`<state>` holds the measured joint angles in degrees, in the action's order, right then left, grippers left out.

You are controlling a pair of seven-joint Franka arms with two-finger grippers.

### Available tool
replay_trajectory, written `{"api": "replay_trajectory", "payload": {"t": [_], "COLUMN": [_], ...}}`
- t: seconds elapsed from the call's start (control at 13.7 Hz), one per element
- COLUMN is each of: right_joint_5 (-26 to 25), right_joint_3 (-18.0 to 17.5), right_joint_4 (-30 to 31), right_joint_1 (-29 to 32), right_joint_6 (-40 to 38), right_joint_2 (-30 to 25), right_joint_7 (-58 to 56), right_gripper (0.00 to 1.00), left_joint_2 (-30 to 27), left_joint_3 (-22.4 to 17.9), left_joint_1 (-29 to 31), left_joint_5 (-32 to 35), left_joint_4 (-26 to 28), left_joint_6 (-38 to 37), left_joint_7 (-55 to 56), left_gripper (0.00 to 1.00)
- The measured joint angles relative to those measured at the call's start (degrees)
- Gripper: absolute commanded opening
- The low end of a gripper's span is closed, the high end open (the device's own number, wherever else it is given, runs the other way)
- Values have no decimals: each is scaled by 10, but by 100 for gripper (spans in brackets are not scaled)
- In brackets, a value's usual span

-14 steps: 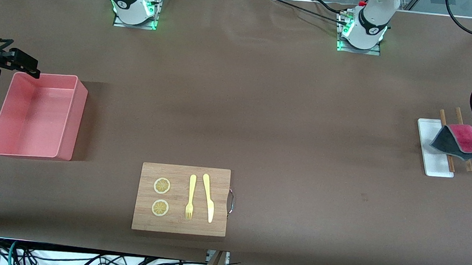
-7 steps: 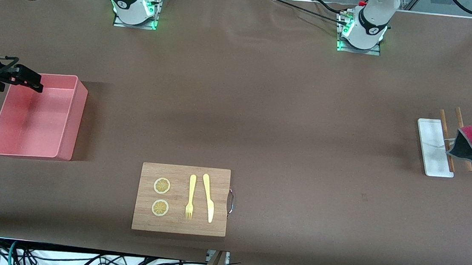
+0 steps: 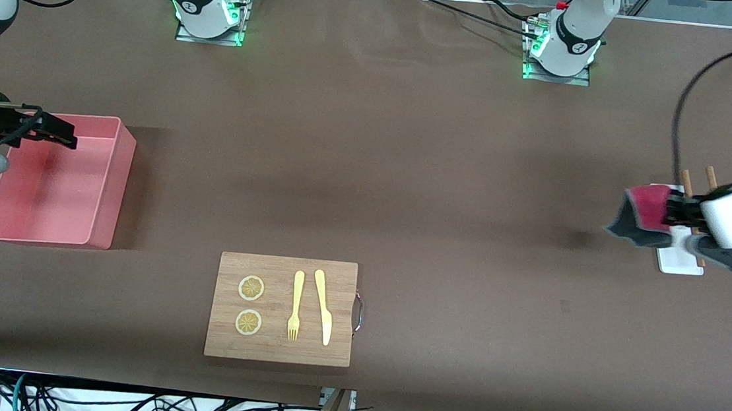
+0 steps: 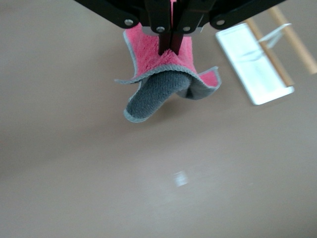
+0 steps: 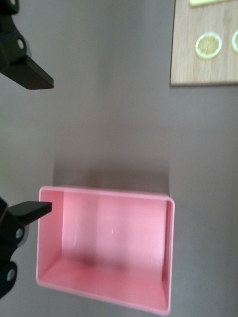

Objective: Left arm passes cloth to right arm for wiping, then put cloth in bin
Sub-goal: 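Carry the cloth to mid-table with the left gripper while the right gripper approaches, then bring the right gripper up to the cloth held by the left gripper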

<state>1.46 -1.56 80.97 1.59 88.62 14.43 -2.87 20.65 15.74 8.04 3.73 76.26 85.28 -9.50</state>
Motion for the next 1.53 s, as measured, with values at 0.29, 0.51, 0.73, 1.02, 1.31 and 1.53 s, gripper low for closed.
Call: {"api": "replay_trajectory", "payload": {"t": [0.29,0.51,0.73,1.02,1.31,1.53], "right_joint_5": [59,63,65,85,112,122], "right_joint_3": [-5,-7,-9,-9,-9,-9], "right_joint_4": [0,1,1,2,2,2], "right_joint_1": [-8,-50,-109,-143,-171,-194], "right_joint_6": [11,35,79,130,170,185], "right_joint_2": [8,20,45,81,109,118], "right_joint_7": [109,210,321,394,464,517], "right_gripper": [100,100,100,100,100,100], "left_joint_2": [27,85,139,164,166,172], "left_joint_3": [0,0,-1,-1,-1,-1], "left_joint_1": [-105,-180,-230,-250,-287,-325], "left_joint_5": [-93,-160,-252,-362,-437,-497], "left_joint_4": [-13,-66,-99,-111,-115,-115], "left_joint_6": [17,52,135,190,270,347], "left_joint_7": [154,282,384,413,484,527], "left_gripper": [0,0,0,0,0,0]}}
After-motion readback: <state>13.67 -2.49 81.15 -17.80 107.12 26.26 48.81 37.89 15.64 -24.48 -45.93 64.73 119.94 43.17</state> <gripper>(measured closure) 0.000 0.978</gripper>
